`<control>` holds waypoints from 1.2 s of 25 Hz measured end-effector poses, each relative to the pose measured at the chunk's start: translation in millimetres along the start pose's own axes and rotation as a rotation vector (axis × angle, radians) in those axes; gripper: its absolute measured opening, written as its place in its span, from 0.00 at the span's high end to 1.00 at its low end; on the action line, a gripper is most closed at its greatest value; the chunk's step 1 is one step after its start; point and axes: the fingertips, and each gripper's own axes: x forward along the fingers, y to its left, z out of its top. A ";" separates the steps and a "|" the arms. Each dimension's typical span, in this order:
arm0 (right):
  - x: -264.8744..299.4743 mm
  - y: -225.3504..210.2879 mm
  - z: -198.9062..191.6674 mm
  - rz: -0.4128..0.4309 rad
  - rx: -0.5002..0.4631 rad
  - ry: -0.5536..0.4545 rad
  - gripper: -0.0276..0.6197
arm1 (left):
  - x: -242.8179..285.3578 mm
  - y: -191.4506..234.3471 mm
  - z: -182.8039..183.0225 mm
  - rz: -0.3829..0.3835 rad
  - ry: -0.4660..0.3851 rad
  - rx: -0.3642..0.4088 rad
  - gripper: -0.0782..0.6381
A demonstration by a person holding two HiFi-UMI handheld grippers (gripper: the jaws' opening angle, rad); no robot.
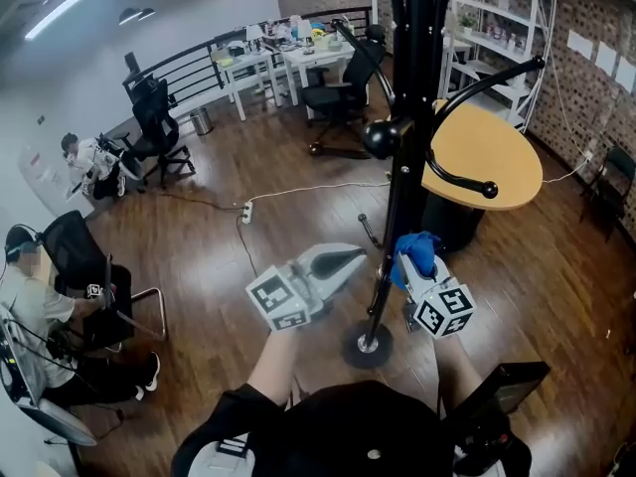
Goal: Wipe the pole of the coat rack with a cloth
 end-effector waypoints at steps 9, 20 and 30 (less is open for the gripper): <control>-10.3 -21.4 -128.9 -0.081 0.102 0.371 0.90 | 8.8 -9.8 0.2 -0.031 0.005 -0.002 0.90; 6.1 28.2 131.0 0.032 -0.038 -0.187 0.90 | 4.0 -11.3 3.0 -0.017 -0.007 0.000 0.90; 9.3 46.9 185.6 0.081 -0.104 -0.296 0.90 | 0.5 -12.5 2.6 -0.008 -0.014 -0.004 0.90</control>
